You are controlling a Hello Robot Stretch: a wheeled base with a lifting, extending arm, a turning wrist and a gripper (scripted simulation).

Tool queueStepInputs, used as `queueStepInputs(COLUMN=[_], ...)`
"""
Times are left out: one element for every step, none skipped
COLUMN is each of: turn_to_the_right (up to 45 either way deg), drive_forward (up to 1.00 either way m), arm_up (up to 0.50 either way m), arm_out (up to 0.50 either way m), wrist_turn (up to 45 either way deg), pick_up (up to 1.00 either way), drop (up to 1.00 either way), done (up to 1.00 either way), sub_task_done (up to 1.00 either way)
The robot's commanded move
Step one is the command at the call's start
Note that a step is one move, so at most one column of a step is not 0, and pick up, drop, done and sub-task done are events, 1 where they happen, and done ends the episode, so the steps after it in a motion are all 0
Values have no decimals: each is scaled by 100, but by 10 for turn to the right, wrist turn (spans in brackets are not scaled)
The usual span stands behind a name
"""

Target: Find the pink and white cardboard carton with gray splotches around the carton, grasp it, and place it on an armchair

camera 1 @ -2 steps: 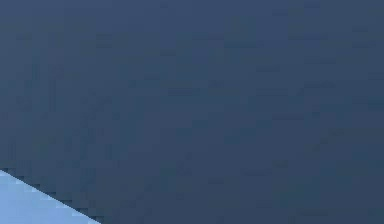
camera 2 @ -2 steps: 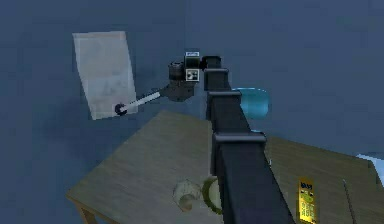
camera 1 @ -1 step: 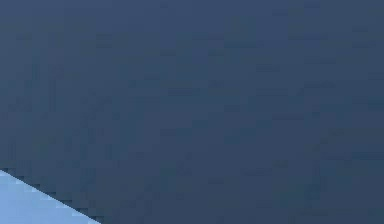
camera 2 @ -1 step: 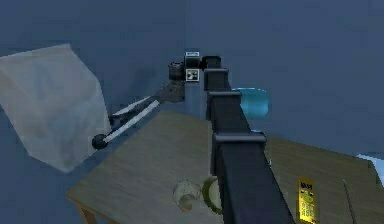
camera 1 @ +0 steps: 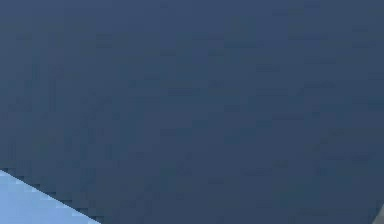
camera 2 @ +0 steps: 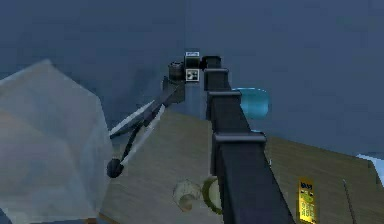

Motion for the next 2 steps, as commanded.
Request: queueStepInputs(turn_to_the_right=[0,-450], drive_forward=[0,0], arm_up=[0,0], arm_out=[-36,0], wrist_turn=[0,0], pick_up=[0,0], drop=[0,0], done=[0,0], sub_task_done=[0,0])
